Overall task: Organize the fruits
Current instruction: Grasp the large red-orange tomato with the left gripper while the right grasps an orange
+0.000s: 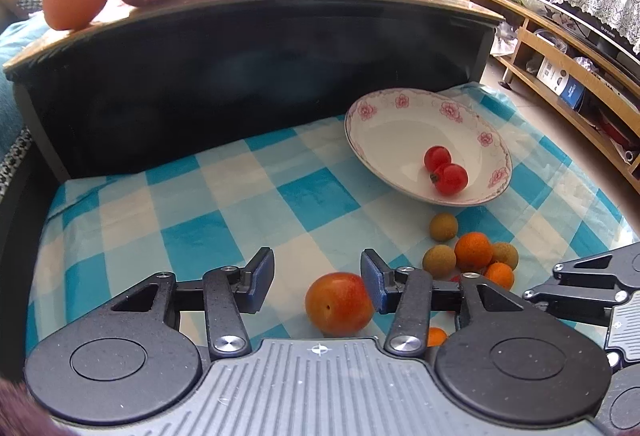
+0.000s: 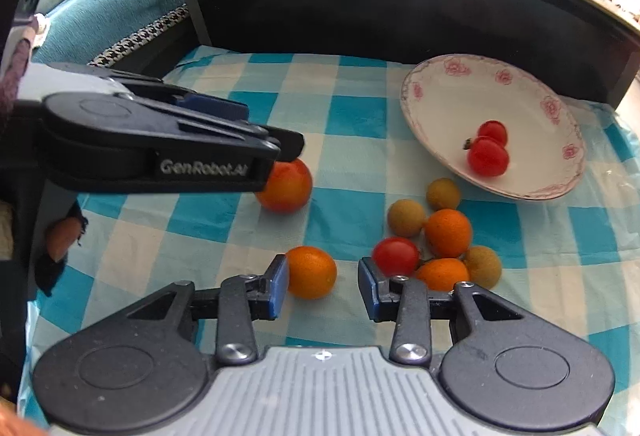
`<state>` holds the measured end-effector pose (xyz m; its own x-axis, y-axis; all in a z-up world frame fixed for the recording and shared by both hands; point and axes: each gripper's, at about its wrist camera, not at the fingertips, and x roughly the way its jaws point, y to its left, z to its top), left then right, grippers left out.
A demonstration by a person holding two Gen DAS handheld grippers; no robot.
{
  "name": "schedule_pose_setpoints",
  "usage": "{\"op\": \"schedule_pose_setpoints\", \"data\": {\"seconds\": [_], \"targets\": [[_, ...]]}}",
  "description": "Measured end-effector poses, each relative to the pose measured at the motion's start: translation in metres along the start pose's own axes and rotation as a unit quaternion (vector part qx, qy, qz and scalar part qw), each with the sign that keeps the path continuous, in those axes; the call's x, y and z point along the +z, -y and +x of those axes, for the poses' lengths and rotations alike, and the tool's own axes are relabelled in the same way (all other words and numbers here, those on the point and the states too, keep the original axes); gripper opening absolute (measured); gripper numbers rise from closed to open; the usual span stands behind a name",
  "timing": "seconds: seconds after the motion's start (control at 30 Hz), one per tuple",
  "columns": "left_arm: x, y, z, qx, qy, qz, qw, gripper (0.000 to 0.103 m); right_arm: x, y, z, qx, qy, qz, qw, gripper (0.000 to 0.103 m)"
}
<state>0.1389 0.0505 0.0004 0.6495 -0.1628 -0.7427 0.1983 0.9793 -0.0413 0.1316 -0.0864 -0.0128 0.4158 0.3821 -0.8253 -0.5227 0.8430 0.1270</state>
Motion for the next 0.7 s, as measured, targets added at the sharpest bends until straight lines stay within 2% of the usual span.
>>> {"op": "schedule_pose_setpoints", "data": {"seconds": [0.43,0.6,0.7], "targets": [[-0.011,0.010,0.021,-0.013,-0.034,0.026,0.9990,0.059,-0.009,-0.006,0.014,0.001,-0.006,-0.027,1.000,0.039],[-0.016,0.010,0.031,-0.016,-0.045,0.030,0.9984,0.052,-0.016,-0.001,0.008,-0.001,-0.011,-0.020,1.000,0.039],[-0.017,0.014,0.035,-0.012,-0.045,0.032,0.9984,0.053,-0.020,0.003,0.003,-0.003,-0.011,-0.014,1.000,0.039]]}}
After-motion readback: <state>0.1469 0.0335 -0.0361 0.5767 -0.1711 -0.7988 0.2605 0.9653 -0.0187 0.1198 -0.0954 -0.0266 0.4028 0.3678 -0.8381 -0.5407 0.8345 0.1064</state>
